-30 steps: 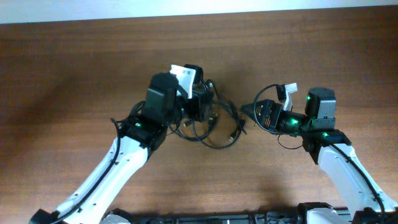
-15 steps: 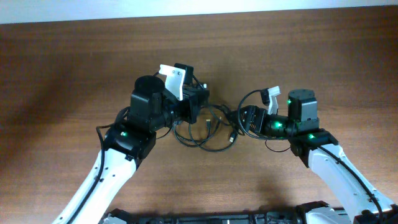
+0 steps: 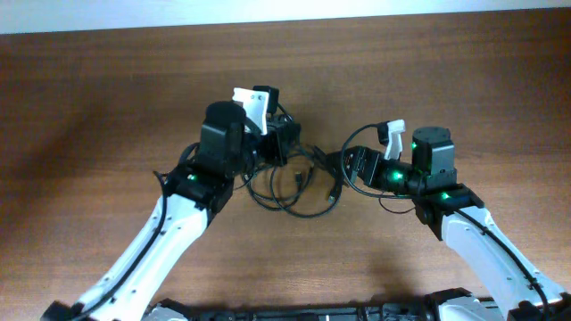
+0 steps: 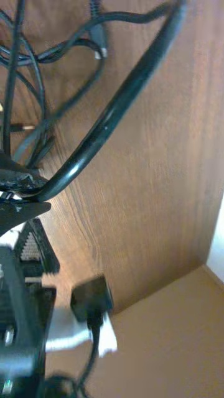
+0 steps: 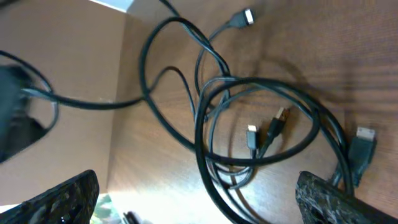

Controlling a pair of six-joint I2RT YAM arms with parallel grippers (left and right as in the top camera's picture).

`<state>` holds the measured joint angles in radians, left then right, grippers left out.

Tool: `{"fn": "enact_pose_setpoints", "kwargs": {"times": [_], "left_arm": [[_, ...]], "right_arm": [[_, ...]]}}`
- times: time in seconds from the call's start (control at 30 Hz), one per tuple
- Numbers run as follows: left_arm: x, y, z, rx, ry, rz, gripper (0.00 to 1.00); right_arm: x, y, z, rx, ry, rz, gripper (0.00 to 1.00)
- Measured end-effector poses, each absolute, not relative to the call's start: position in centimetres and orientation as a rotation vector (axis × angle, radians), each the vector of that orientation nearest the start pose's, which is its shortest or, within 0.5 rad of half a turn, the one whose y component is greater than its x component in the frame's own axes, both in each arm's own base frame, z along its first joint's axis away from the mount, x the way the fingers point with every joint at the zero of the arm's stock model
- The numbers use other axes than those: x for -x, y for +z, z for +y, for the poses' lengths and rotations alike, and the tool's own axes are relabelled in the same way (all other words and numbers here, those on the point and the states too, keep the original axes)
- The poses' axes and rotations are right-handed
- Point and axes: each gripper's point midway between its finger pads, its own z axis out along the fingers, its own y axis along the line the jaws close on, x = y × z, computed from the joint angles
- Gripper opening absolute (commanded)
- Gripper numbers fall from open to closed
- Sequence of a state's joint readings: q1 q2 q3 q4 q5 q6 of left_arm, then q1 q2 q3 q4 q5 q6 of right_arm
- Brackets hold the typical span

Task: Untangle cables
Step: 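Grasp a cable strand with the right gripper near the left gripper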

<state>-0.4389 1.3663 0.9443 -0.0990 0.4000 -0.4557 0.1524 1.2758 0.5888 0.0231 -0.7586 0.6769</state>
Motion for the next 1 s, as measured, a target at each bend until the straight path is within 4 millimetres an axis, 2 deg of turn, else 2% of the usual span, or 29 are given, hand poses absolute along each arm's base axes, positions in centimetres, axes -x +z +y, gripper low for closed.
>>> {"fn": "enact_pose_setpoints", "kwargs": {"times": [0.13,0.27,0.47,0.7,0.77,0.87,0.93,1.0], "left_arm": [[-35.5,19.1,-23.9,-0.179,-0.95,2.234,0.0],[-35.3,18.3,-24.7,-0.175,-0.966,2.258,0.0],[-34.1,18.7,-26.7,-0.239,-1.014,2.247,0.0],[-34.2,19.0,-26.8,-0.247,-1.025,2.231,0.0],[-34.3,19.1,-26.8,-0.247,-1.026,2.224,0.0],[-34.9,20.4,-26.8,-0.263,-1.069,2.162,0.0],[-35.3,21.0,-26.5,-0.269,-1.098,2.135,0.0],[-35.3,21.2,-26.0,-0.272,-1.131,2.137,0.0]], "right_arm": [[-30.8,13.7,16.7,-0.157,1.281,2.311,0.99],[-30.8,13.7,16.7,-0.158,1.281,2.311,0.99],[-29.7,12.4,16.5,-0.211,1.281,2.389,0.99],[-29.5,11.1,16.1,-0.254,1.202,2.439,0.98],[-29.5,10.6,16.5,-0.17,1.132,2.445,0.98],[-29.4,9.8,18.7,0.101,1.011,2.416,0.97],[-30.0,9.3,19.9,0.231,0.89,2.37,0.91],[-31.7,9.0,19.9,0.274,0.726,2.303,0.78]]}}
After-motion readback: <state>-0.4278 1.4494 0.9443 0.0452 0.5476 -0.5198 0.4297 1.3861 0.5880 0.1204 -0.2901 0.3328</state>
